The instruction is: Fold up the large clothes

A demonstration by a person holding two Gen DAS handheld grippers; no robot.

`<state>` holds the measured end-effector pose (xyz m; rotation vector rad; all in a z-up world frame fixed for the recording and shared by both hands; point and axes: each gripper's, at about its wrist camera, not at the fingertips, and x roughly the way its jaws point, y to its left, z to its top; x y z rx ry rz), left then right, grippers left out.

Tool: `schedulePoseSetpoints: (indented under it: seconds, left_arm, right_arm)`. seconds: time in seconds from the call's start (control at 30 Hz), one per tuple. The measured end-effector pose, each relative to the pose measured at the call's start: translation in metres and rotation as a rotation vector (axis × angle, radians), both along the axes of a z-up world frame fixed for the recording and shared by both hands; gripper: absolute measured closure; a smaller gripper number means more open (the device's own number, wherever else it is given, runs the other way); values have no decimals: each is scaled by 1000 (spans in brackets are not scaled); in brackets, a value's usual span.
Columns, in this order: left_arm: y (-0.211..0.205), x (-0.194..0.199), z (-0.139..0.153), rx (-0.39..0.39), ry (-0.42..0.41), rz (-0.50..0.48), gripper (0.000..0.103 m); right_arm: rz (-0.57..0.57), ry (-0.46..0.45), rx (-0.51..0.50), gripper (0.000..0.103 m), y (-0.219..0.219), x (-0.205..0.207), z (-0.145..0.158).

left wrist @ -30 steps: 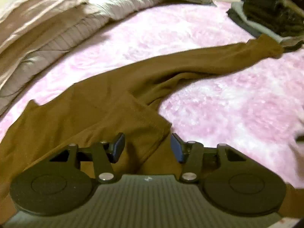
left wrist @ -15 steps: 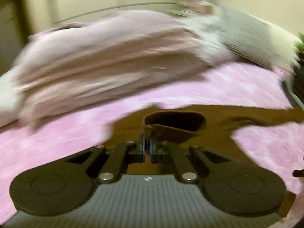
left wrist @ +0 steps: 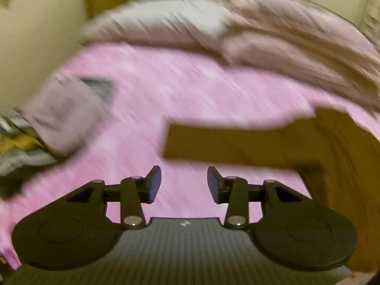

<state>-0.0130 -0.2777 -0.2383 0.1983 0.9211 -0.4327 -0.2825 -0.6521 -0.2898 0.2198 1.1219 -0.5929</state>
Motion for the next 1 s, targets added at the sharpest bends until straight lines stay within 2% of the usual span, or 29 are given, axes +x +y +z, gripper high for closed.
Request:
schedulePoseSetpoints:
  seconds: [0.17,0.3,0.4,0.47,0.53,0.57,0.67,0.7,0.73,0.77,0.83,1.0]
  left_arm:
    - [-23,-73,-58,-96,256,-217,65]
    - [-48,-131,-96,-112,390,-371,63]
    - [-59,-154,-119,-69,433,-374,63]
    - [-60,-159,-119,-73,399,-352,62]
    - [-59,-158,-118,-80,407,-339,78]
    - [-58,-158,-116,-86,420,-335,99]
    - [-57,-159,-105,-79,403,-336,100]
    - [-57,-160,-99,-75,394,-343,100]
    - [-57,-158,-93,-74,388,-350,101]
    - [-59,-156,-86,-76,384,-349,101]
    - [-54,-154,-68,-80,378,-350,101]
    - [-47,-172,-26,-61,377,-368,101]
  right_arm:
    - [-10,39,18,40,2,-30,-6]
    - [17,54,61,40,-9,-50,-22]
    - [46,18,128,40,-26,-63,-38]
    - [79,-20,184,40,-39,-70,-49]
    - [98,-41,210,40,-49,-75,-59]
    - [98,-65,240,40,-57,-79,-66]
    - [88,-162,351,40,-77,-88,-79]
    - [97,-202,396,47,-81,-91,-82]
    - [112,-221,438,62,-86,-93,-82]
    - [125,-222,477,101,-88,-94,-79]
    - [139,-230,519,101,-90,-100,-65]
    - [141,-167,532,102,-85,-135,-12]
